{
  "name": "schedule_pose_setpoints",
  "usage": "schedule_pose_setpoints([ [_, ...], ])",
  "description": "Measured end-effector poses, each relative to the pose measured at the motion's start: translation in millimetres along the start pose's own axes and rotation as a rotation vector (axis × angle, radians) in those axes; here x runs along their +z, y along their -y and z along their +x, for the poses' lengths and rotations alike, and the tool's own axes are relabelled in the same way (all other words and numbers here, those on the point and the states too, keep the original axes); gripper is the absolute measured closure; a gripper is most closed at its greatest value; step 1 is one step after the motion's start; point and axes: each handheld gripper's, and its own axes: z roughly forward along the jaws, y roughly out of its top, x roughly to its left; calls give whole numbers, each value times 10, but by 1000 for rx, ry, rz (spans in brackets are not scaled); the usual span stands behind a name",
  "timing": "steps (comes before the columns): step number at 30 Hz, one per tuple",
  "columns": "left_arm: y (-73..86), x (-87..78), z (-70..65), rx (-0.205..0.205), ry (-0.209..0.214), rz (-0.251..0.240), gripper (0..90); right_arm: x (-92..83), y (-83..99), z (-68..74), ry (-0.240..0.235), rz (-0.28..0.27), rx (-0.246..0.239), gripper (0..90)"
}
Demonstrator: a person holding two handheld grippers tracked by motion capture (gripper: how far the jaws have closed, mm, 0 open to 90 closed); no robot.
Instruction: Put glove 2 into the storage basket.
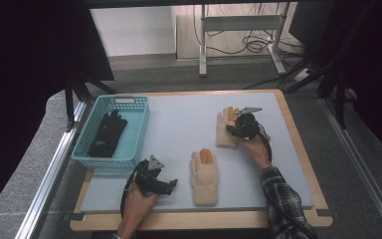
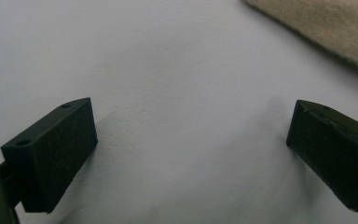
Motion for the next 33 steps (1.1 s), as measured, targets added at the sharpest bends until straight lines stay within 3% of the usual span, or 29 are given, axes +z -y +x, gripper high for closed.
schedule_pose_setpoints([
  [20,0,-1,-2,0,-1,1,17,-678,-105,277,-78,-91,1,585],
  [33,0,-1,0,3,-1,1,17,-1007,14,615,-157,-100,6,584],
])
